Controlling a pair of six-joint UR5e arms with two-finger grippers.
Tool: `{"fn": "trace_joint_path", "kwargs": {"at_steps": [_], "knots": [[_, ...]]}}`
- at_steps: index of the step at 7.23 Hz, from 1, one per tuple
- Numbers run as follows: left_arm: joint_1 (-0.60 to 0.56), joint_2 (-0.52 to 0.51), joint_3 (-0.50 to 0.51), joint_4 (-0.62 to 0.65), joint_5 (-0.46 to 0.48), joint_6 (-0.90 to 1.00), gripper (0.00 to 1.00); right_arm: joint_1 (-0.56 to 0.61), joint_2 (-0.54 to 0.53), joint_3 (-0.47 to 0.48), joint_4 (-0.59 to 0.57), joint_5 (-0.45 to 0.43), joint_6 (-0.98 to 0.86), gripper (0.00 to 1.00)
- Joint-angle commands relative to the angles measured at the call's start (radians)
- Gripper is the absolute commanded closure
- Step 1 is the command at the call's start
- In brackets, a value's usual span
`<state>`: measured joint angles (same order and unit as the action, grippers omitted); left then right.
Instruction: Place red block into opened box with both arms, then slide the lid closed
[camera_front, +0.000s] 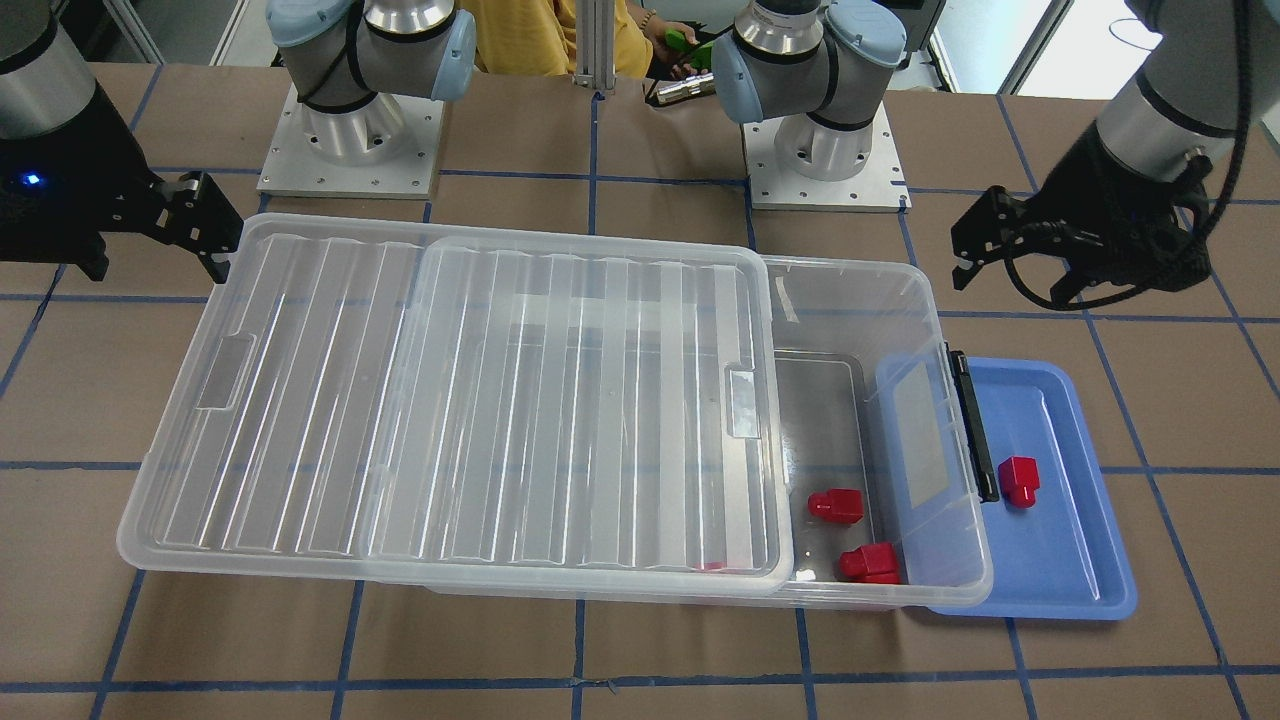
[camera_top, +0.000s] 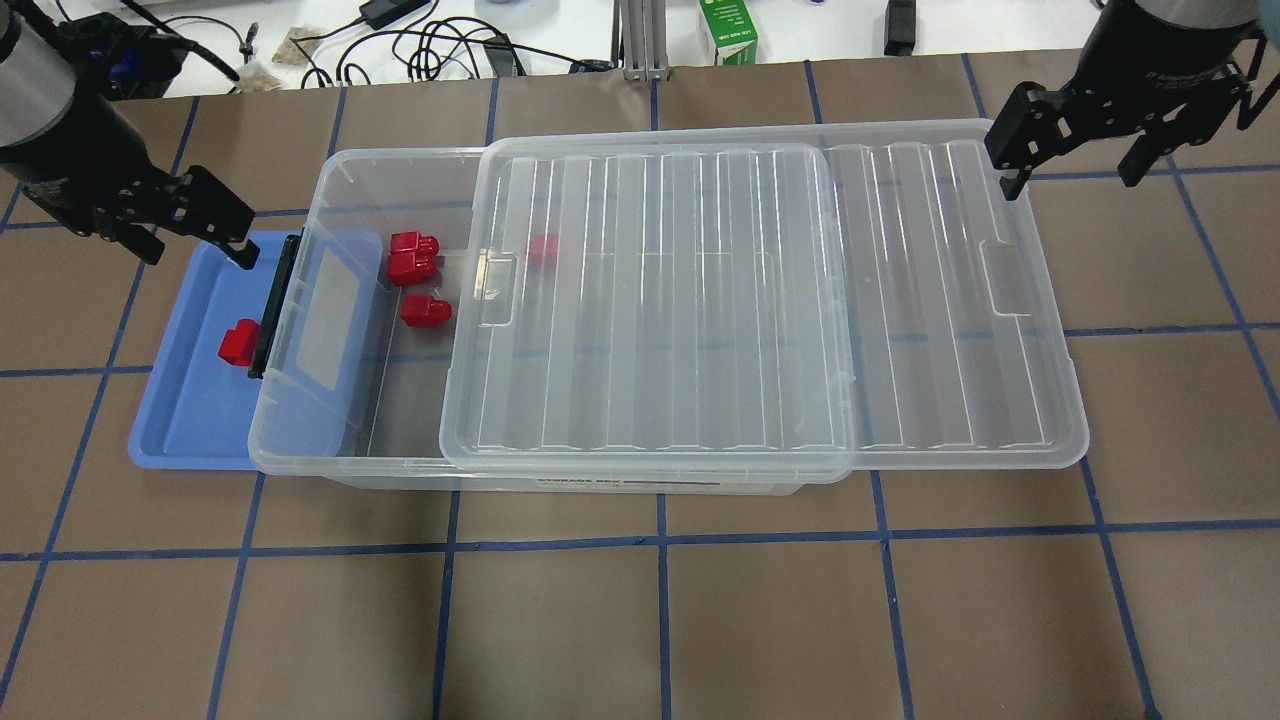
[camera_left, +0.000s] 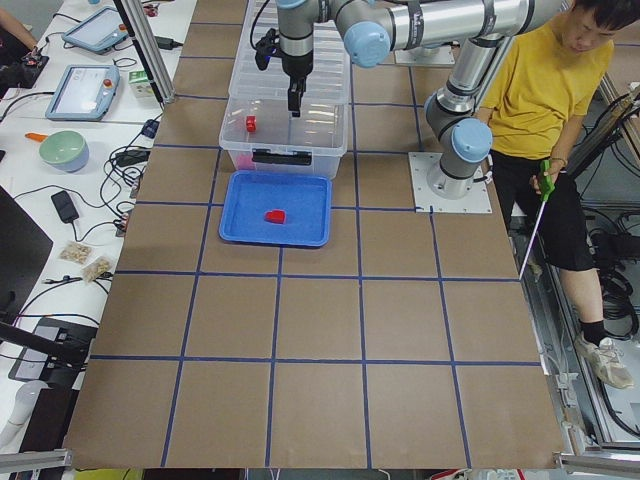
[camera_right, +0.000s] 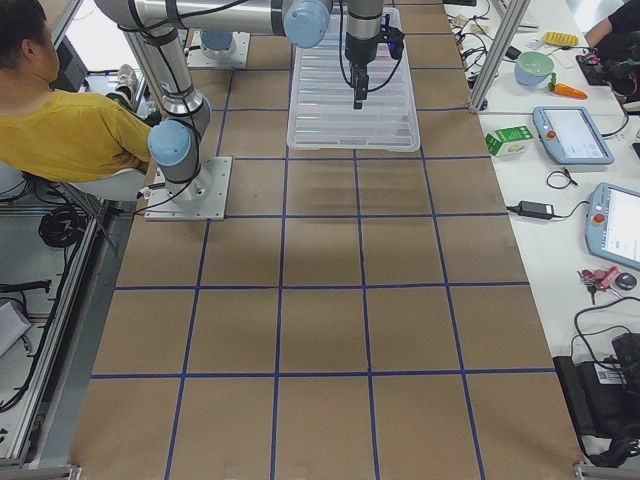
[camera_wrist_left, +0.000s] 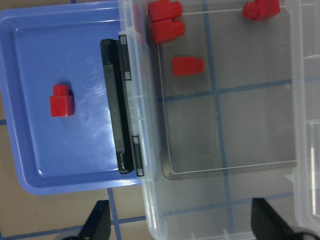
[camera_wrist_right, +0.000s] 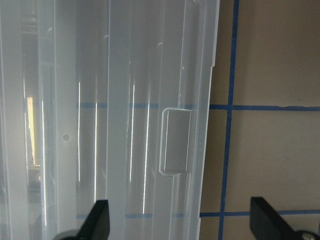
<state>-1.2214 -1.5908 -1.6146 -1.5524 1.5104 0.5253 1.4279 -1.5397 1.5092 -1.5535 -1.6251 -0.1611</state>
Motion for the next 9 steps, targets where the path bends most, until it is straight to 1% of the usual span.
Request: {"fn": "trace_joint_path", "kwargs": {"at_steps": [1, 2, 3, 4, 5, 6, 7, 8, 9], "knots": [[0.149, -0.107, -0.011, 0.049, -0.027, 0.228, 0.0, 0.029, -0.025, 0.002, 0.004, 0.057, 0.057, 0.0], [0.193, -0.151, -0.063, 0.142, -0.029, 0.287, 0.0, 0.031, -0.028, 0.003, 0.006, 0.056, 0.058, 0.0], [0.209, -0.2, -0.124, 0.314, -0.026, 0.298, 0.0, 0.038, -0.031, 0.003, 0.004, 0.059, 0.058, 0.0], [0.209, -0.248, -0.148, 0.427, -0.021, 0.301, 0.0, 0.061, -0.031, 0.003, 0.004, 0.059, 0.058, 0.0], [0.217, -0.285, -0.149, 0.439, -0.024, 0.292, 0.0, 0.089, -0.028, 0.003, -0.008, 0.056, 0.058, 0.0], [0.218, -0.335, -0.153, 0.477, -0.027, 0.282, 0.0, 0.094, -0.027, 0.005, -0.008, 0.051, 0.058, 0.0], [0.218, -0.357, -0.154, 0.498, -0.027, 0.279, 0.0, 0.094, -0.028, 0.005, -0.008, 0.056, 0.058, 0.0], [0.217, -0.369, -0.156, 0.503, -0.032, 0.228, 0.0, 0.094, -0.027, 0.005, -0.008, 0.056, 0.058, 0.0], [0.217, -0.398, -0.156, 0.537, -0.067, 0.172, 0.0, 0.094, -0.026, 0.005, -0.004, 0.047, 0.058, 0.0]]}}
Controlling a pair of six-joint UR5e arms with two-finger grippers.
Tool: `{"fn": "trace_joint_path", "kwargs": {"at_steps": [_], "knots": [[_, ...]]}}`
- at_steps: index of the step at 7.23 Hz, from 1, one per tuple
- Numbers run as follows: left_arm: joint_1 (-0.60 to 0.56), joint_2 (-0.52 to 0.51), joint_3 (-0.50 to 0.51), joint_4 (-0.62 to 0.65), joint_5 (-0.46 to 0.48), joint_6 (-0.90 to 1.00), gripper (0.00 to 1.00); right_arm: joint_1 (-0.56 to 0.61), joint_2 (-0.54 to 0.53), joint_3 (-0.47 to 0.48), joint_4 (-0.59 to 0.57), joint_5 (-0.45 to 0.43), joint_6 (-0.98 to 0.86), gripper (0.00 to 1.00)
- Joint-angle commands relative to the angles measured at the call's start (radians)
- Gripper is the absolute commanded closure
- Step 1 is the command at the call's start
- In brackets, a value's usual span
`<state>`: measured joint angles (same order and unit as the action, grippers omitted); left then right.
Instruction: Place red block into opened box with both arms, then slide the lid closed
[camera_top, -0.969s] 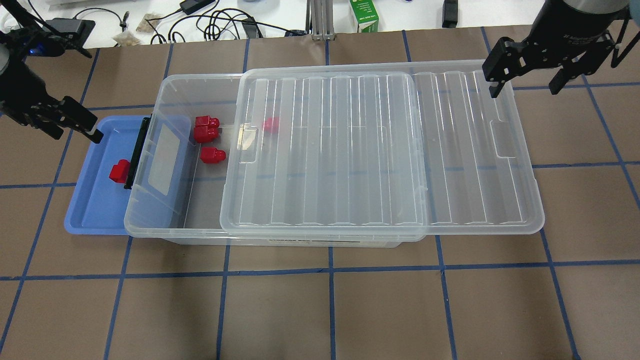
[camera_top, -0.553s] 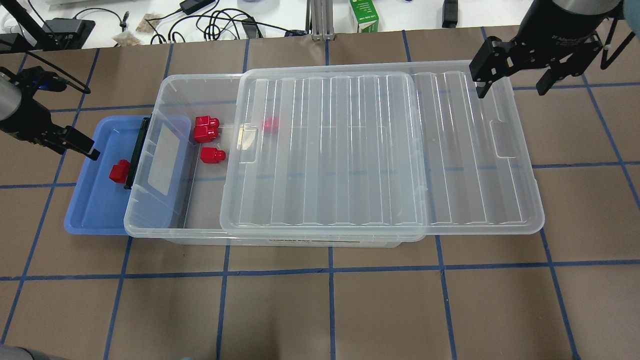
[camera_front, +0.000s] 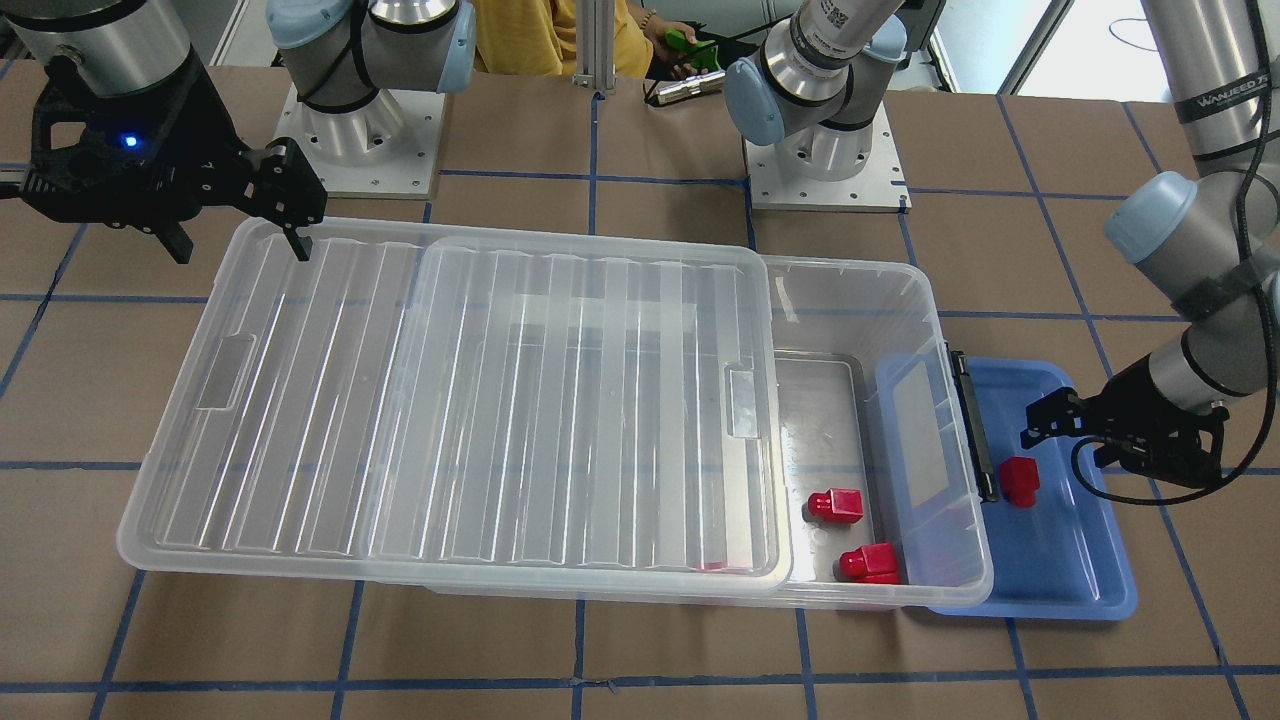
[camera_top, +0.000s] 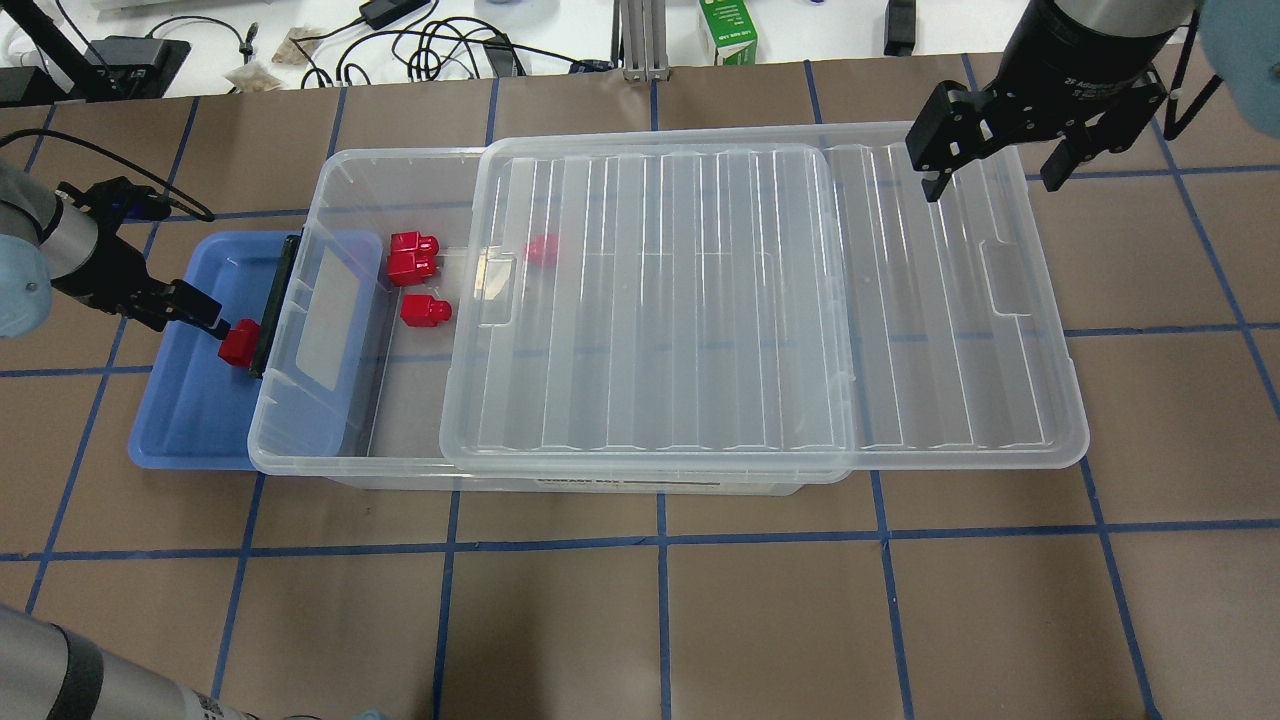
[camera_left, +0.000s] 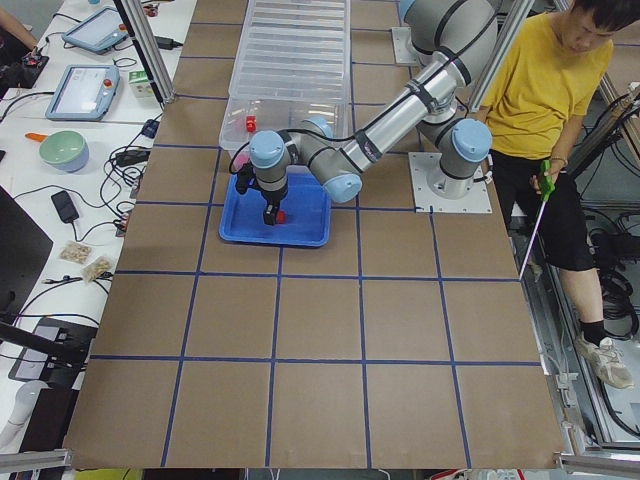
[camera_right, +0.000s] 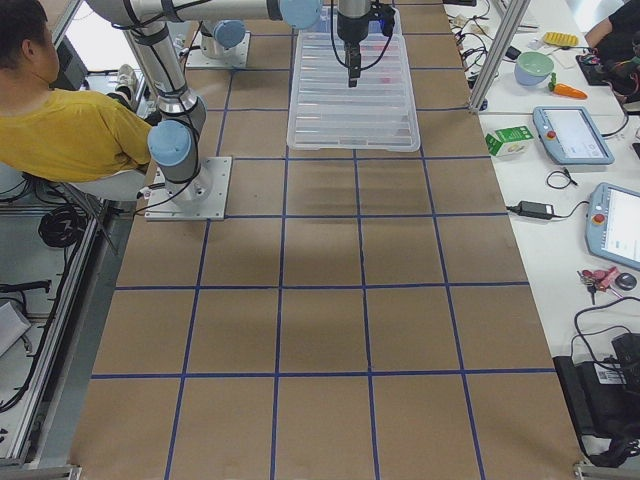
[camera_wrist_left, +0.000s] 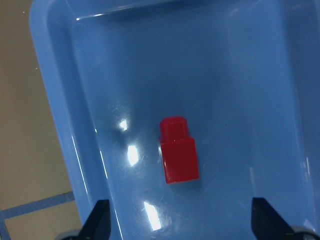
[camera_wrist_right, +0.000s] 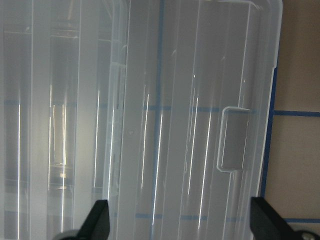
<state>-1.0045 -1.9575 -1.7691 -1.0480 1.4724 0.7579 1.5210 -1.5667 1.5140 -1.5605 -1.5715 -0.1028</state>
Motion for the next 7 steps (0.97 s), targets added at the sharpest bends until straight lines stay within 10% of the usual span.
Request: {"fn": "trace_joint_path", "kwargs": {"at_steps": [1, 4, 5, 7], "knots": [[0.0, -0.061, -0.003, 0.066, -0.034, -0.069, 0.0, 0.001, -0.001, 0.0, 0.007, -0.007, 0.0, 0.0], [0.0, -0.11, -0.003, 0.068, -0.037, -0.074, 0.14, 0.001, -0.001, 0.0, 0.008, -0.011, 0.0, 0.0], [-0.002, -0.11, 0.0, 0.069, -0.035, -0.074, 0.6, 0.001, 0.0, 0.002, 0.01, -0.012, 0.0, 0.0], [-0.008, -0.1, 0.002, 0.068, -0.032, -0.078, 0.93, 0.001, 0.0, 0.002, 0.01, -0.013, 0.0, 0.0]]}}
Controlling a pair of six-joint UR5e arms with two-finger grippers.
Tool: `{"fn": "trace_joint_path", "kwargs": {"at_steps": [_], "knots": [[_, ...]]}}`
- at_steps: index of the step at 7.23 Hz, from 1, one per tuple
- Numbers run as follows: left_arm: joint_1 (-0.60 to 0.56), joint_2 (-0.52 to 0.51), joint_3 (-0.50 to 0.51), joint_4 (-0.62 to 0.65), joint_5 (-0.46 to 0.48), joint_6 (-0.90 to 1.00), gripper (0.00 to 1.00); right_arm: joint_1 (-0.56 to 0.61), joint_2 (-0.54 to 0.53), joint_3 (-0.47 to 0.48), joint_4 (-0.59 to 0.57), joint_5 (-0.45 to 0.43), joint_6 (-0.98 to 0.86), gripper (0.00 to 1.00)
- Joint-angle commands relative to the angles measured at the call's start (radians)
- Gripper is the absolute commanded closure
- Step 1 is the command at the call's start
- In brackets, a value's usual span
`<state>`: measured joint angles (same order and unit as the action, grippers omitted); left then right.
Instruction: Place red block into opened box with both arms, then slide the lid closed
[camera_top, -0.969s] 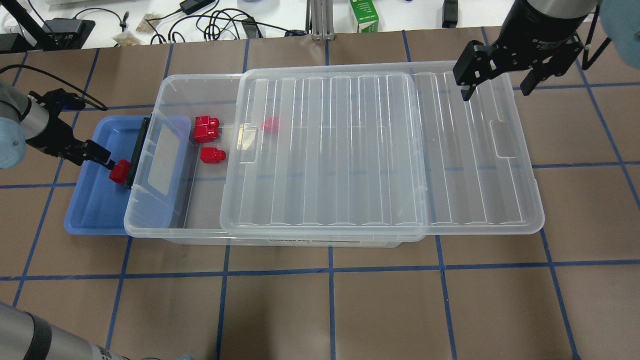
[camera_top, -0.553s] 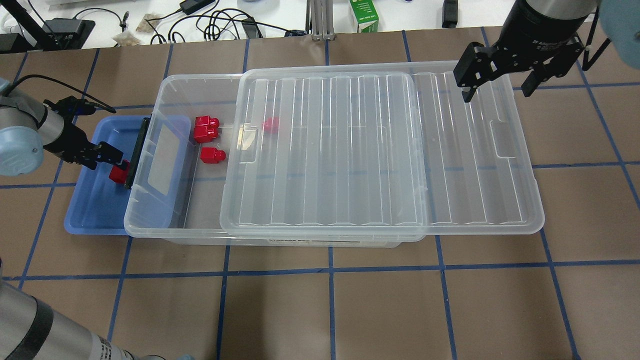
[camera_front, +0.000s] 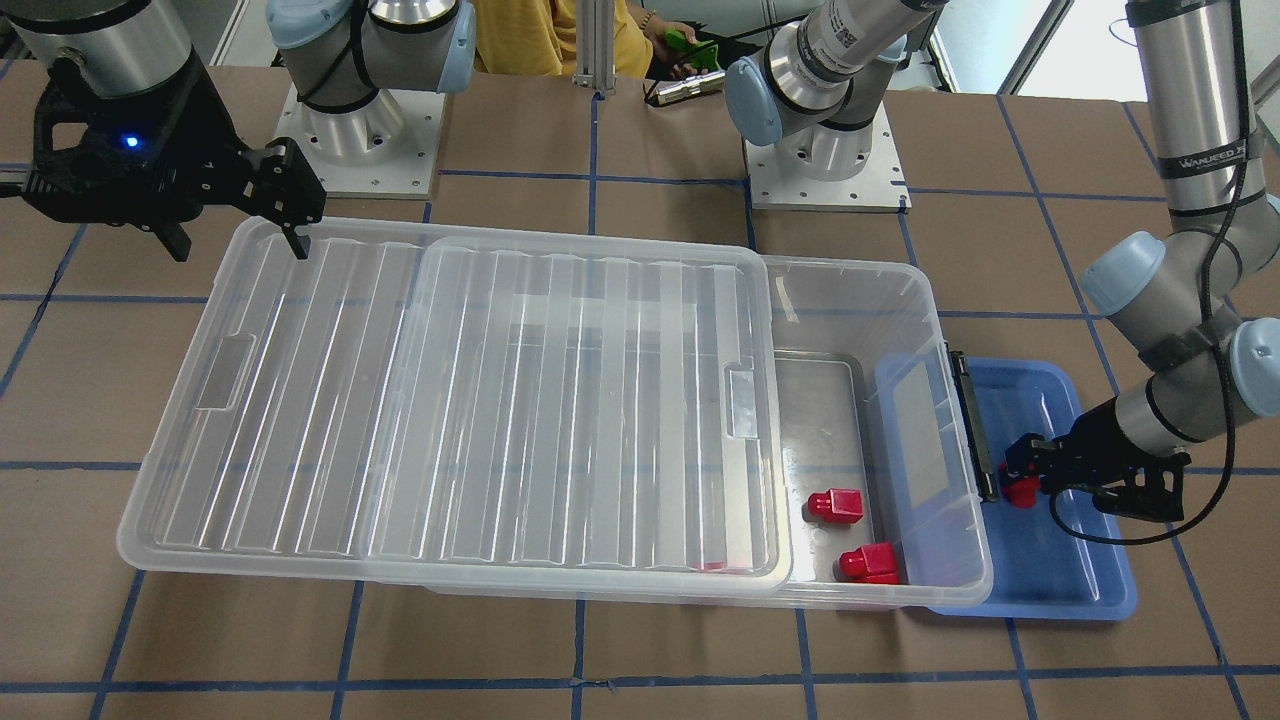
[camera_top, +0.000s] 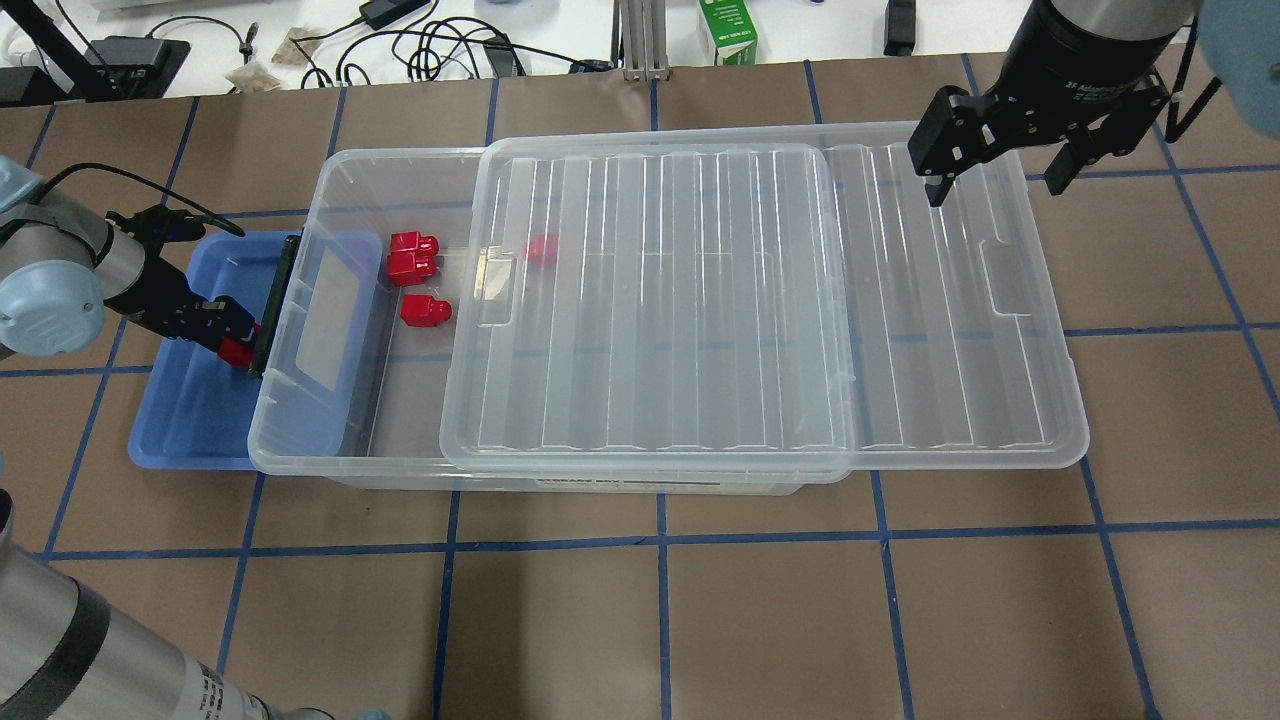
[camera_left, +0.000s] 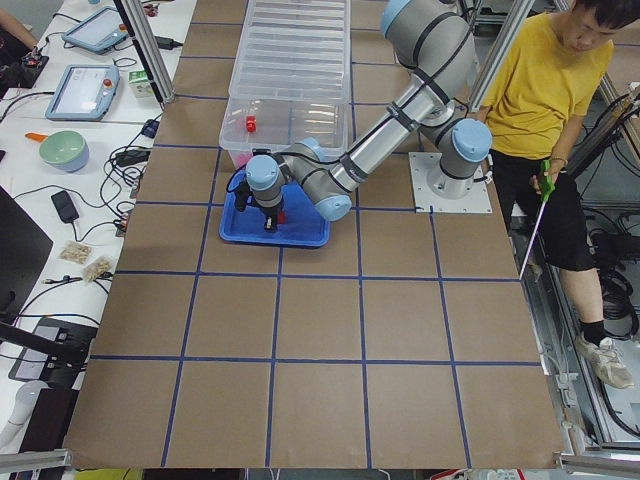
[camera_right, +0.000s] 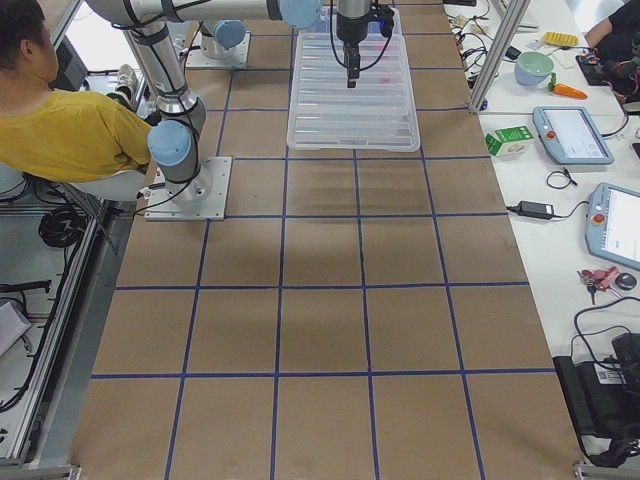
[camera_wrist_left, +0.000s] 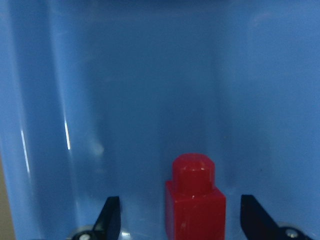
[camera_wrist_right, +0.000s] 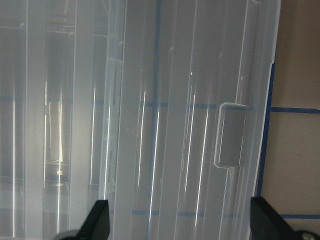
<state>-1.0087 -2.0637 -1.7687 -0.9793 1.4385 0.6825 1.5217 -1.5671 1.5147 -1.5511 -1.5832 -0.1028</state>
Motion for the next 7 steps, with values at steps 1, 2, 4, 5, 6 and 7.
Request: {"fn": "trace_joint_path", "kwargs": {"at_steps": [1, 2, 4, 5, 6, 7], "knots": [[-0.016, 0.031, 0.017, -0.013, 0.01, -0.023, 0.95, 0.0, -0.001, 0.001, 0.0, 0.0, -0.002, 0.0], [-0.019, 0.071, 0.018, -0.034, 0.014, -0.023, 0.95, 0.0, -0.001, 0.001, 0.002, -0.003, -0.002, 0.0], [-0.025, 0.181, 0.05, -0.184, 0.019, -0.024, 0.95, 0.0, -0.001, 0.001, 0.002, -0.001, -0.002, 0.0], [-0.056, 0.244, 0.098, -0.294, 0.017, -0.026, 0.95, 0.0, 0.001, 0.002, 0.002, -0.001, 0.0, 0.0], [-0.12, 0.304, 0.135, -0.402, 0.023, -0.09, 0.95, 0.0, -0.001, 0.001, 0.0, -0.003, 0.0, 0.0], [-0.205, 0.353, 0.14, -0.417, 0.025, -0.213, 0.95, 0.0, 0.001, 0.002, 0.0, -0.003, 0.0, 0.0]]}}
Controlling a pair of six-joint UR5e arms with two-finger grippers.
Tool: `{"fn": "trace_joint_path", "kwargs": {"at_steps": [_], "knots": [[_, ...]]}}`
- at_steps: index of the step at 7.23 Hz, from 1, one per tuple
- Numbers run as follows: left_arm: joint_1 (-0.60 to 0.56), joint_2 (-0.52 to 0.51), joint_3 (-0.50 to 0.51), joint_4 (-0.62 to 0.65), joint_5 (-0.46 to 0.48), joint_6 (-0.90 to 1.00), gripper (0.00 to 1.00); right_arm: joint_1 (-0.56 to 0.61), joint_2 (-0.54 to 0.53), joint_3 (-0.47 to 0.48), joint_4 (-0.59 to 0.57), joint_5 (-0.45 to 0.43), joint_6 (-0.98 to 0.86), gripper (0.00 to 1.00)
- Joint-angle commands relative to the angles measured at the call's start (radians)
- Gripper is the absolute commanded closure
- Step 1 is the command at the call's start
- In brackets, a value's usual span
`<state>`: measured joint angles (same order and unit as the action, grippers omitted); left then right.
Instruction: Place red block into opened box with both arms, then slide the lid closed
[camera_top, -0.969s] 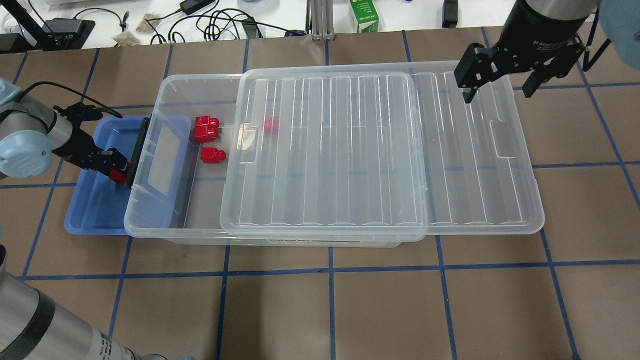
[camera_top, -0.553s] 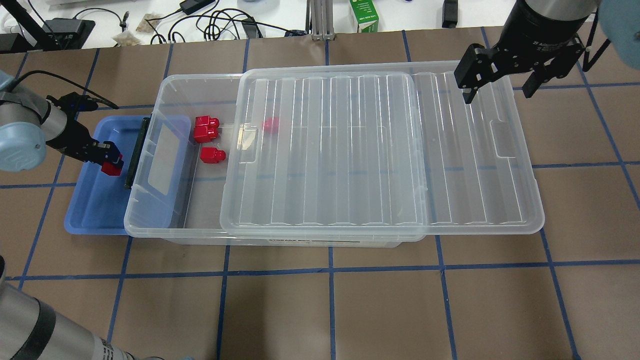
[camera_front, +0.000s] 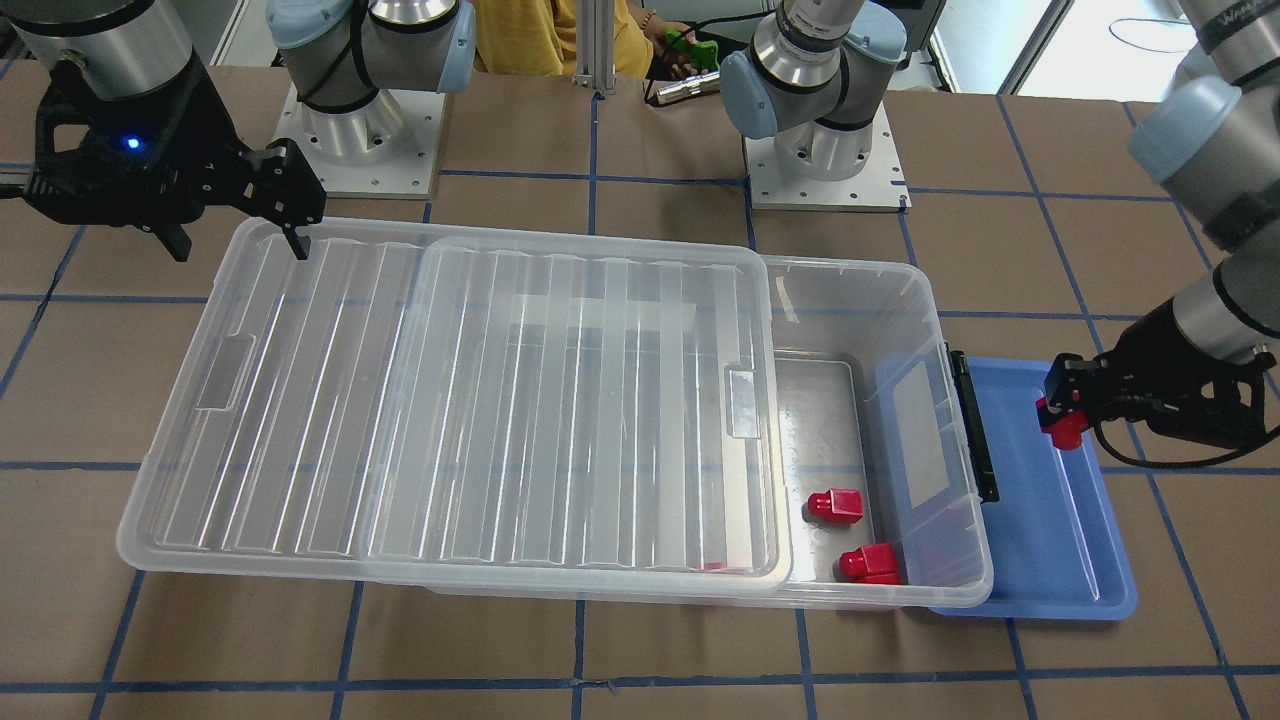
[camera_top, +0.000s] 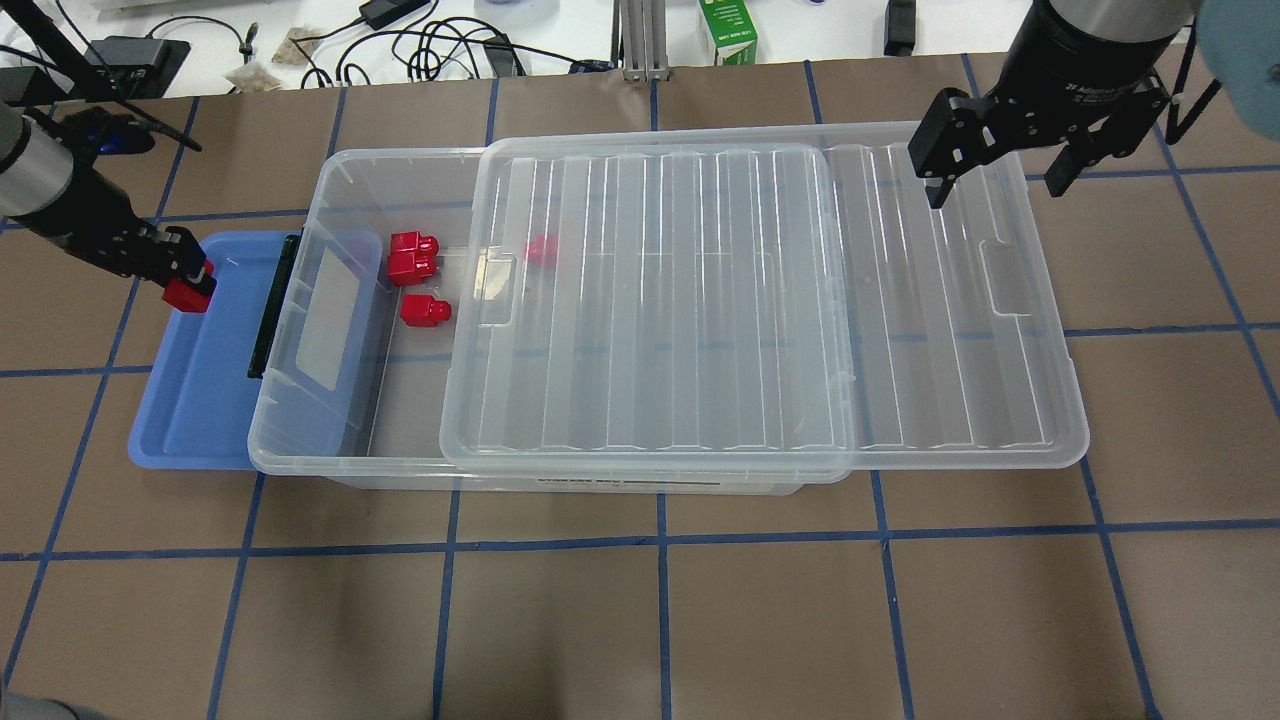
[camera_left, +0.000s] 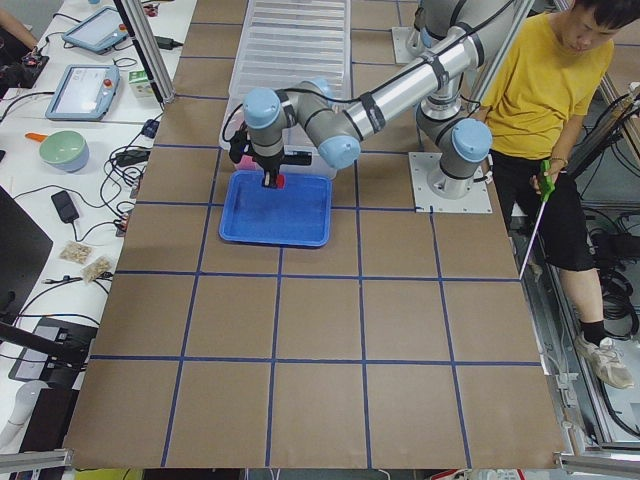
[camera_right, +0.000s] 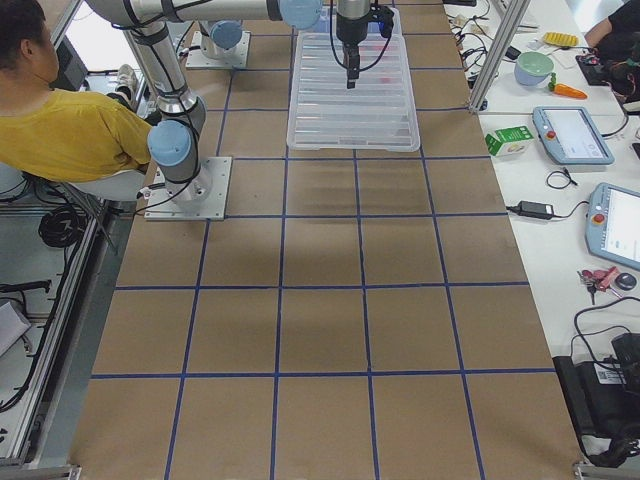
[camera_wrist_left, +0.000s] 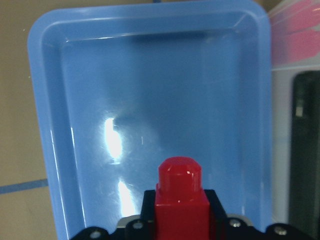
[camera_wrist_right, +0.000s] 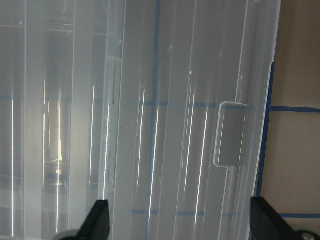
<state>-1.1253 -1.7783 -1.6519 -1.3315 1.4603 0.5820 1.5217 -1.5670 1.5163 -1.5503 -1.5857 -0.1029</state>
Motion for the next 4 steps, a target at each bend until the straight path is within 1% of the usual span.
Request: {"fn": "trace_joint_path", "kwargs": {"at_steps": [1, 2, 3, 4], "knots": [[-0.167, 0.097, 0.006, -0.064, 0.008, -0.17, 0.95, 0.0, 0.001, 0.001, 0.001, 0.0, -0.001, 0.0], [-0.23, 0.1, -0.027, -0.052, 0.006, -0.267, 0.95, 0.0, 0.001, 0.001, 0.0, 0.0, -0.001, 0.0], [-0.25, 0.097, -0.069, -0.026, 0.003, -0.296, 0.95, 0.0, -0.001, 0.004, 0.001, 0.0, 0.0, 0.0], [-0.26, 0.085, -0.112, 0.027, 0.003, -0.329, 0.95, 0.0, -0.001, 0.007, -0.004, 0.0, -0.003, 0.0]]}}
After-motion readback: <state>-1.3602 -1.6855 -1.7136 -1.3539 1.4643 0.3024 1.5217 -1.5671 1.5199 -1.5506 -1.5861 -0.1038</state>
